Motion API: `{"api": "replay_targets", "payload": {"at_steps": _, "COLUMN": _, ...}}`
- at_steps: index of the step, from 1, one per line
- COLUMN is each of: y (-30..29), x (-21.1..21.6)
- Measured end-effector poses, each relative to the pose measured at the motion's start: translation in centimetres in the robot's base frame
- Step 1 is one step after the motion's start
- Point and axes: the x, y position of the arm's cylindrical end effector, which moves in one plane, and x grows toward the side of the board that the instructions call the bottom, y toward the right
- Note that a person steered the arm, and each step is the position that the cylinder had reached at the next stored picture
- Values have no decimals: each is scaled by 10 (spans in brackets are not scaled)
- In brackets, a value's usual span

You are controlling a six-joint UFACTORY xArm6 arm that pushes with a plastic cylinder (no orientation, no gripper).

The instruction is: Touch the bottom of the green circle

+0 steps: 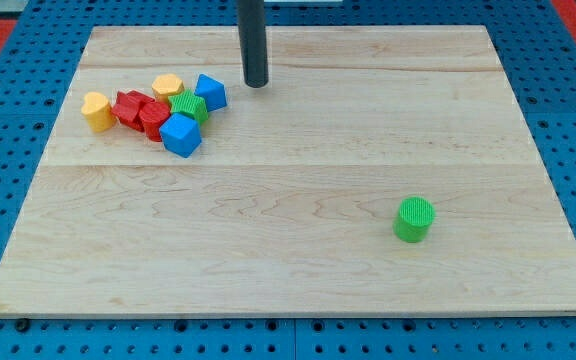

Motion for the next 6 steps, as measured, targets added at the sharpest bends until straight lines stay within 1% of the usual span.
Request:
{"api": "replay_targets", "payload": {"at_steps": 1, "y": 18, "x": 5}}
{"api": "replay_targets", "payload": {"at_steps": 2, "y": 63, "x": 32}}
{"api": "replay_targets", "payload": {"at_steps": 3, "y": 80, "x": 72}}
{"api": "replay_targets", "payload": {"at_steps": 5, "y": 135, "x": 170}}
{"api": "replay_targets", "payload": {"at_steps": 6, "y": 122, "x": 238}}
